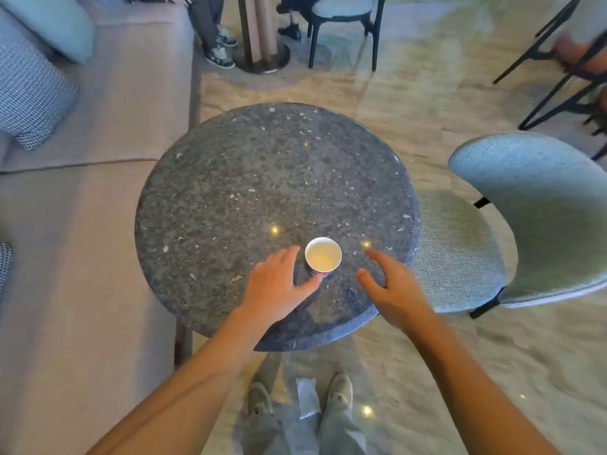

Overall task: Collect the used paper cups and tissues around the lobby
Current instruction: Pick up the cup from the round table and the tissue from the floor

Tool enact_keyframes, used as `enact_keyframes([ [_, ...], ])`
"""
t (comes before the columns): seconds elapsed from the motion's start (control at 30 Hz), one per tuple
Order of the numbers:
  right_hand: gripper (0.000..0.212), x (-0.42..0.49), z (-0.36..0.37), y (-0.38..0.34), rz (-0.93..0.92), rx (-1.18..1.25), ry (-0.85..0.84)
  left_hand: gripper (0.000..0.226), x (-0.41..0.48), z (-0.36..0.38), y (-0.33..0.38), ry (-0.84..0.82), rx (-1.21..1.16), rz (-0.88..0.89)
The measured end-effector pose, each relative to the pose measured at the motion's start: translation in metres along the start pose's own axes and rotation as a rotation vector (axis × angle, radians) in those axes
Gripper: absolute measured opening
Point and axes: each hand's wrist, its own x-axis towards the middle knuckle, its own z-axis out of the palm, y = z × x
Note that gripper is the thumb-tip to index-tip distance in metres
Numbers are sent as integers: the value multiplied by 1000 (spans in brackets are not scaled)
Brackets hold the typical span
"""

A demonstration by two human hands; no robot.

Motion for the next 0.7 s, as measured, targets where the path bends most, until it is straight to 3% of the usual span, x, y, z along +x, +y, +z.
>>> enact_keyframes([
  [0.2, 56, -2, 10, 13, 75, -42, -15, 100, 24, 30, 14, -12, -242, -118],
  [0.37, 56, 0, 15, 15, 86, -15, 11, 77, 33, 44, 13, 29, -276, -123],
  [0.7, 58, 1, 2, 8, 74, 31, -9, 69, 22, 27, 20, 146, -428, -89],
])
